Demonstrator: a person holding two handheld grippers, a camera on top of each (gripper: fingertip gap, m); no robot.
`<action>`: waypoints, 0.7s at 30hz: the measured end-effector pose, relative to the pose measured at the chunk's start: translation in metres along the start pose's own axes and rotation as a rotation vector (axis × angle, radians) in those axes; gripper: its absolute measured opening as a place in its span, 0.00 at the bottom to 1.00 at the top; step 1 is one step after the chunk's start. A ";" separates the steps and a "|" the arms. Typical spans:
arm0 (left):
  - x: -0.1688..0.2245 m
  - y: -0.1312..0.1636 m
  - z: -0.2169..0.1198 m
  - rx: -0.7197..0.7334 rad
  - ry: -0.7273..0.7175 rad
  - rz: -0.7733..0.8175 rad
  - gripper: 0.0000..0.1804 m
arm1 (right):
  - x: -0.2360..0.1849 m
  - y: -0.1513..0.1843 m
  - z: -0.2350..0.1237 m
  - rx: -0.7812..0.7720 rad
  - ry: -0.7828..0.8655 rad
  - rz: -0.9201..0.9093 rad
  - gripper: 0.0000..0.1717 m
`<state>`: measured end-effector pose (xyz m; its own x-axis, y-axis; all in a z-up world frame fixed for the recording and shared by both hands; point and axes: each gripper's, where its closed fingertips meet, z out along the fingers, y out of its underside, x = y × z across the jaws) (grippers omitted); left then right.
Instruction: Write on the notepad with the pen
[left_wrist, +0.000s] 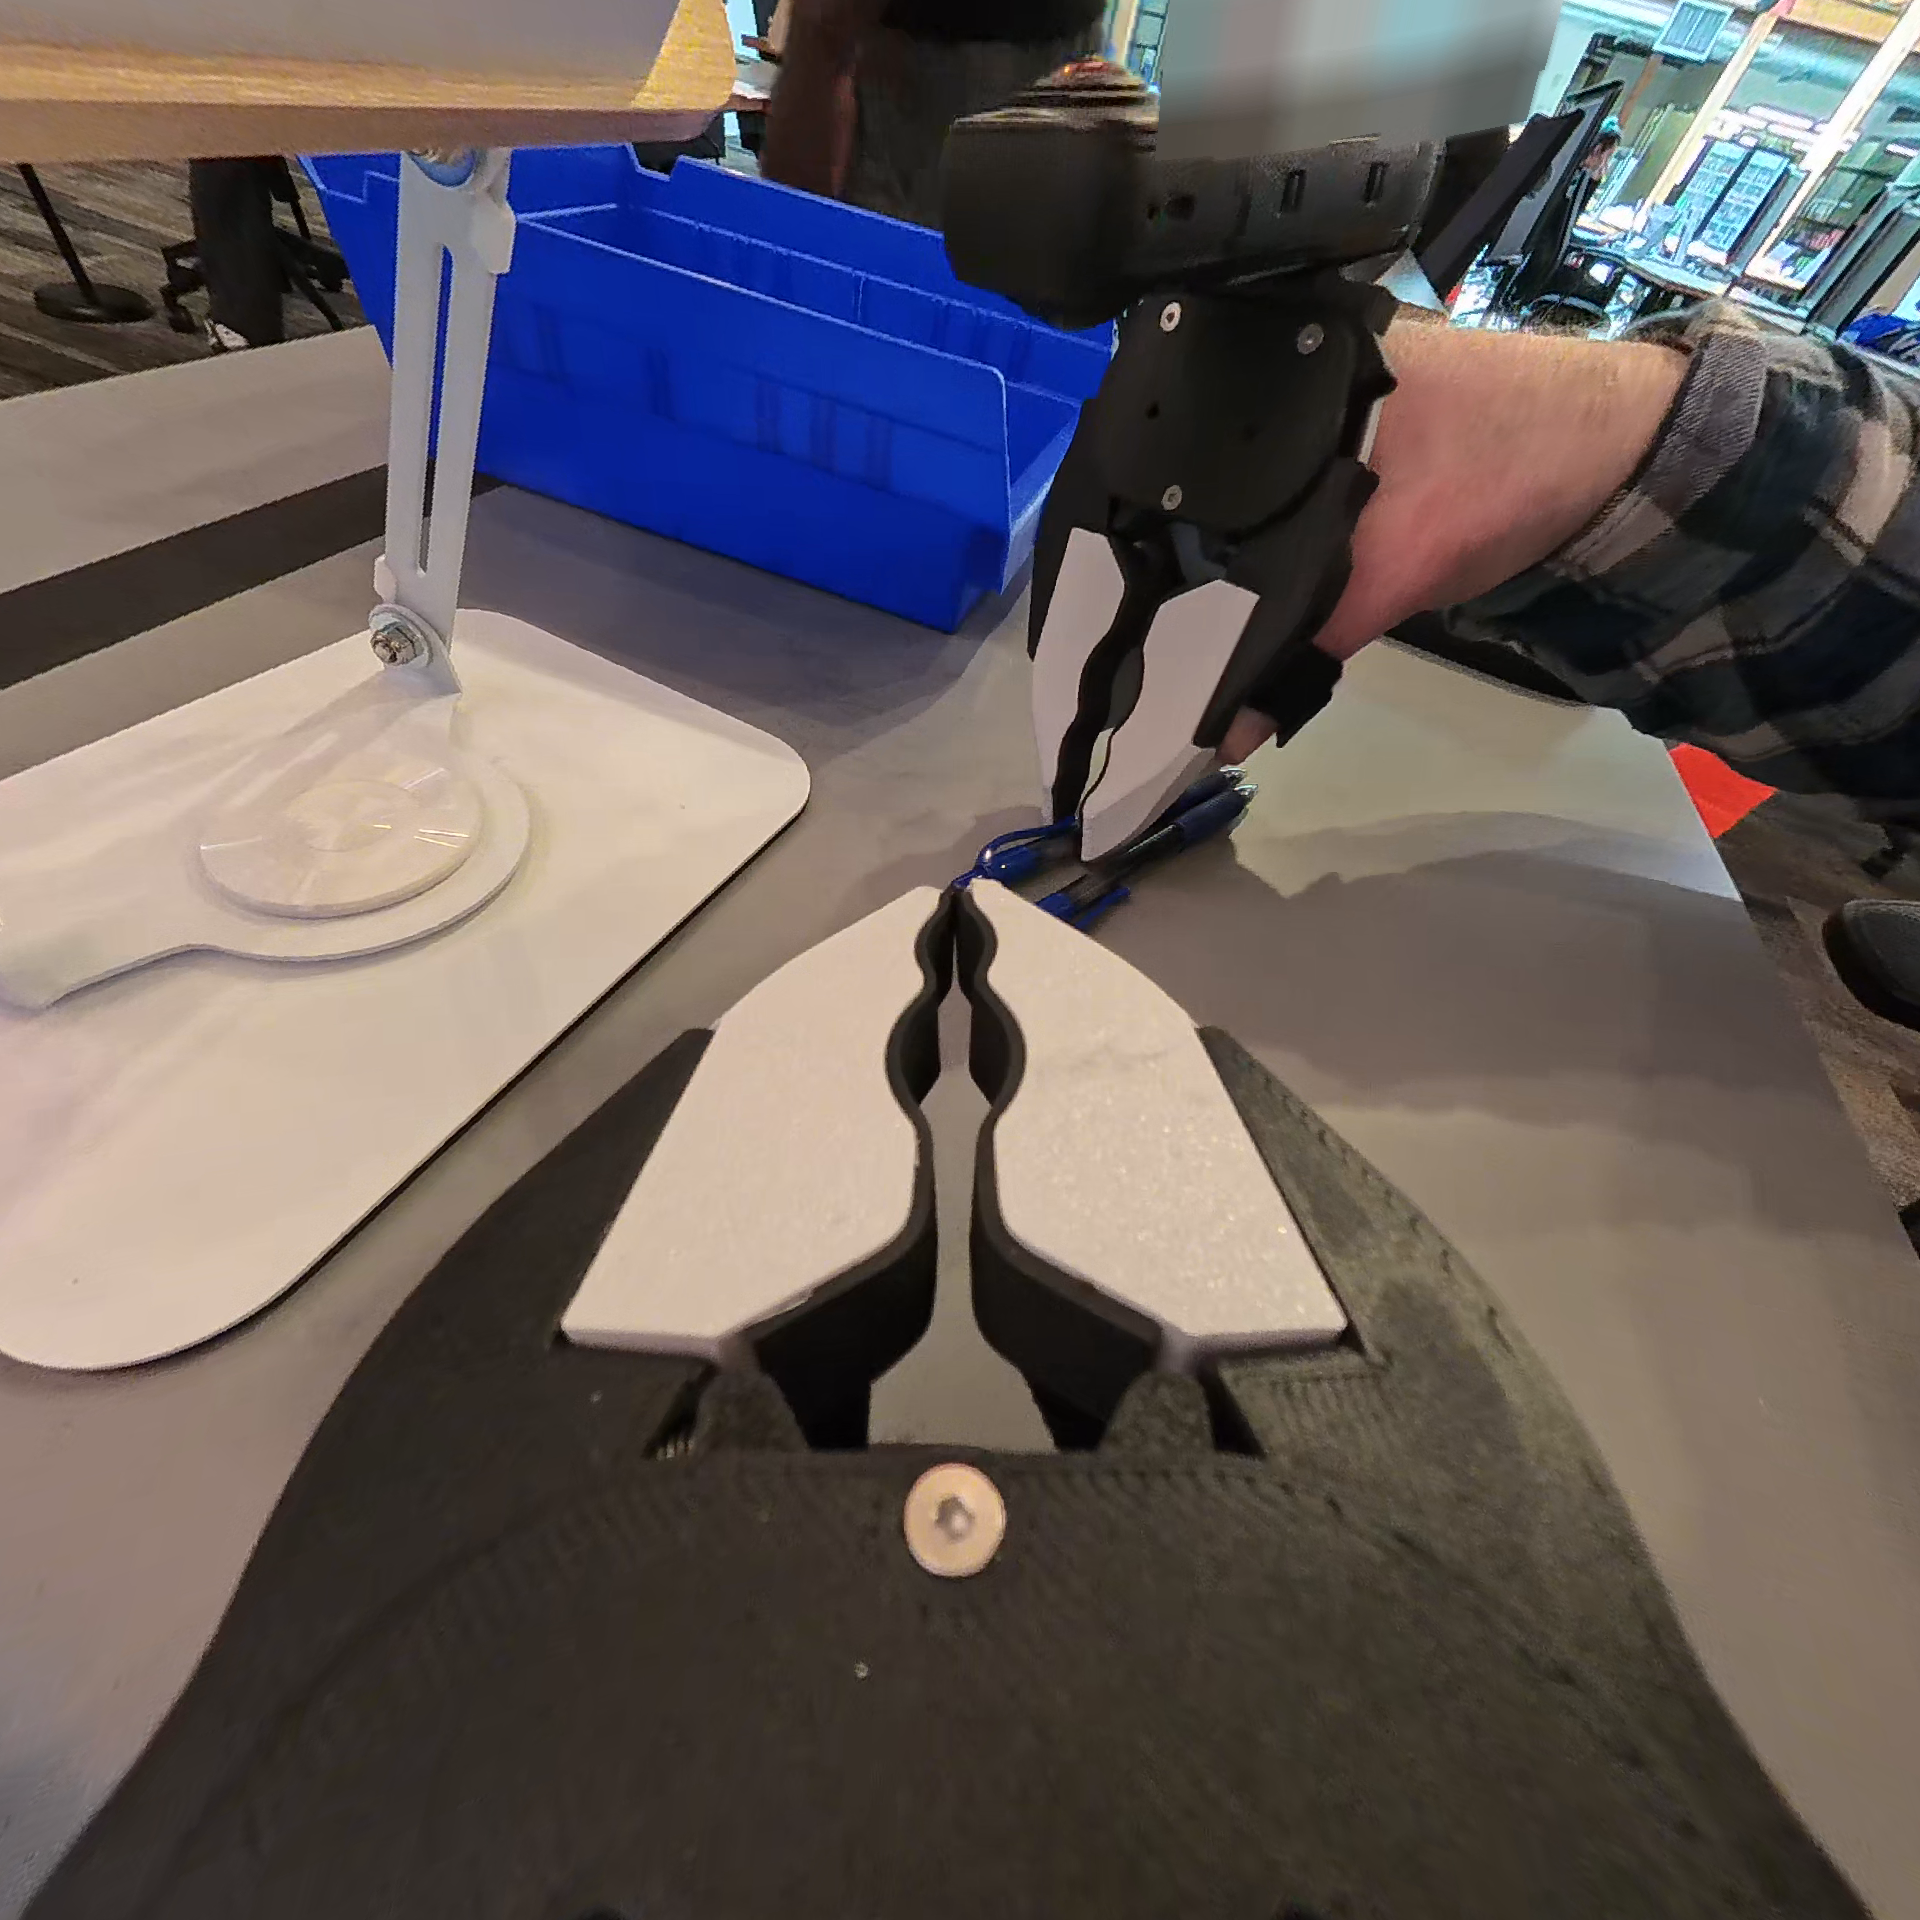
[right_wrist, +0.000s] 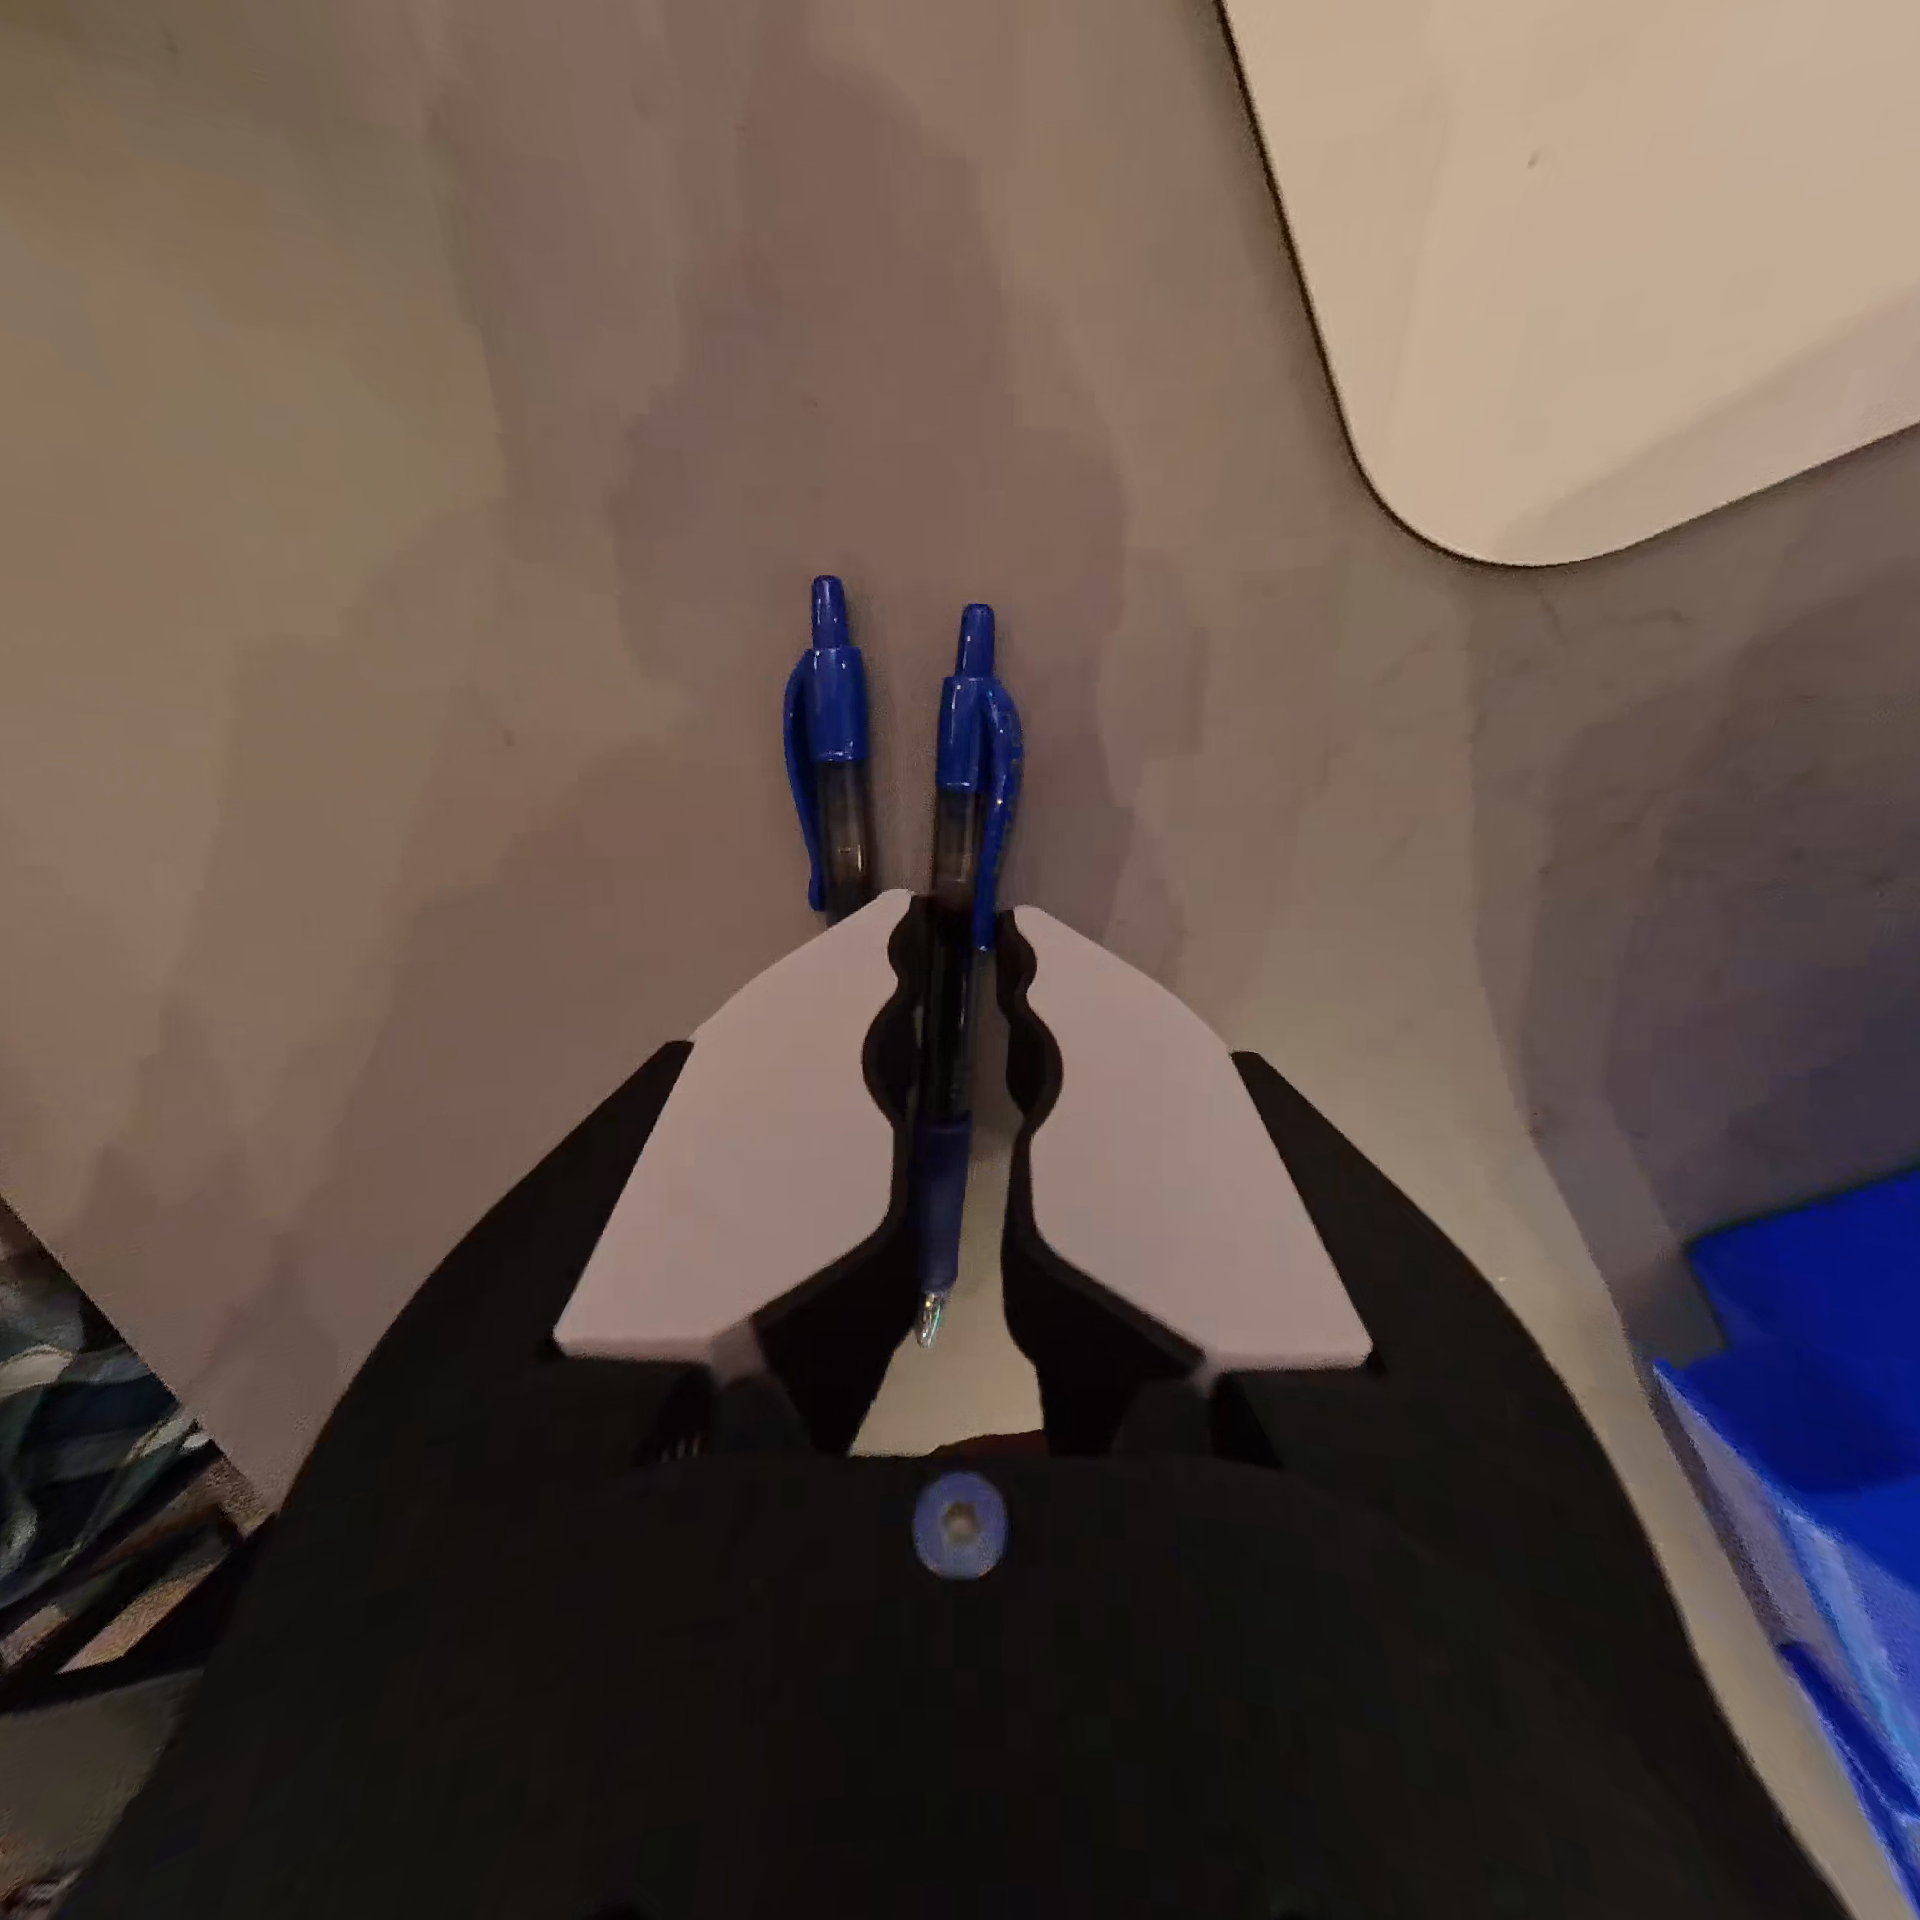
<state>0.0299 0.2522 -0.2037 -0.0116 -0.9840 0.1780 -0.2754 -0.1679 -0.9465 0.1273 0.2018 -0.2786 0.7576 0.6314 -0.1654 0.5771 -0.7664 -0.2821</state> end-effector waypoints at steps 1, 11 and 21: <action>0.000 0.000 0.000 0.000 0.000 0.000 0.00 | 0.000 -0.001 0.000 0.007 -0.006 0.004 0.07; -0.002 -0.001 -0.001 0.011 0.004 -0.015 0.00 | 0.098 -0.039 -0.191 0.588 0.195 0.233 0.07; -0.003 -0.002 -0.001 0.015 0.008 -0.027 0.00 | 0.295 0.027 -0.168 0.440 0.422 0.638 0.07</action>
<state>0.0295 0.2556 -0.2025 -0.0122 -0.9786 0.2052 -0.2613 -0.1950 -0.9453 0.4178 0.3471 -0.1762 0.9949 -0.0646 -0.0773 -0.0983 -0.7879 -0.6079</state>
